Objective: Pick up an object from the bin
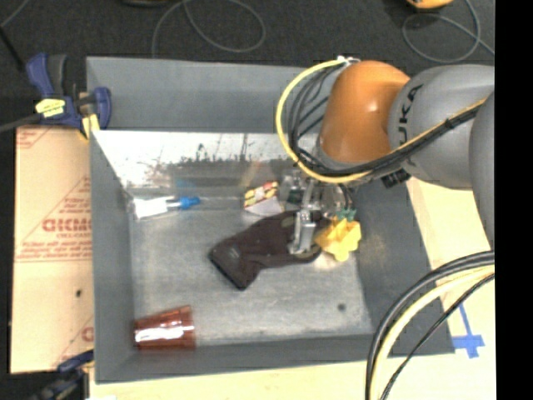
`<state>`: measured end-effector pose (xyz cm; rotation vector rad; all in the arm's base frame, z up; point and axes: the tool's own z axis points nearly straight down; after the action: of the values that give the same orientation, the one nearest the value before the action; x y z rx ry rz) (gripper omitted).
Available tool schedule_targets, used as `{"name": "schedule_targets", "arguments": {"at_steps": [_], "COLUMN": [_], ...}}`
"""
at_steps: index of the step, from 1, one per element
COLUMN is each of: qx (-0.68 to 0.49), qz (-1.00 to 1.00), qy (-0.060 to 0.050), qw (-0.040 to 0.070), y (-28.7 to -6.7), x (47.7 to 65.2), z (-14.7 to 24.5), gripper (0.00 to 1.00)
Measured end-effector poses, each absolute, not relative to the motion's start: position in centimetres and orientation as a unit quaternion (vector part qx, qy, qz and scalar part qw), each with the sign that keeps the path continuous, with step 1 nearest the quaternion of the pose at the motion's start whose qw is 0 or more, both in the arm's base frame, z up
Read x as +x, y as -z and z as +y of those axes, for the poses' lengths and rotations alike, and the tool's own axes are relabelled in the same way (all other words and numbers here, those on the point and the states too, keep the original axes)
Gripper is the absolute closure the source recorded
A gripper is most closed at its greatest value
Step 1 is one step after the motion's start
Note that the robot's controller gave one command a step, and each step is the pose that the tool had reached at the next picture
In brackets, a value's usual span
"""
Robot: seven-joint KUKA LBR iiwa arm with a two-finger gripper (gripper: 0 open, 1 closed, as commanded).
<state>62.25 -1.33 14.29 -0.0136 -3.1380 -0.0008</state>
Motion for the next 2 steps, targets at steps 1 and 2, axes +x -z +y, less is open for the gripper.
{"name": "schedule_targets", "arguments": {"at_steps": [1,2], "qx": [-0.004,-0.080], "qz": [-1.000,-0.997], "qy": [0.000,0.000], "qw": [-0.002,-0.001], "y": [-14.8,-8.4], "x": [62.4,61.9], "z": [-1.3,-2.6], "gripper": [0.00,1.00]}}
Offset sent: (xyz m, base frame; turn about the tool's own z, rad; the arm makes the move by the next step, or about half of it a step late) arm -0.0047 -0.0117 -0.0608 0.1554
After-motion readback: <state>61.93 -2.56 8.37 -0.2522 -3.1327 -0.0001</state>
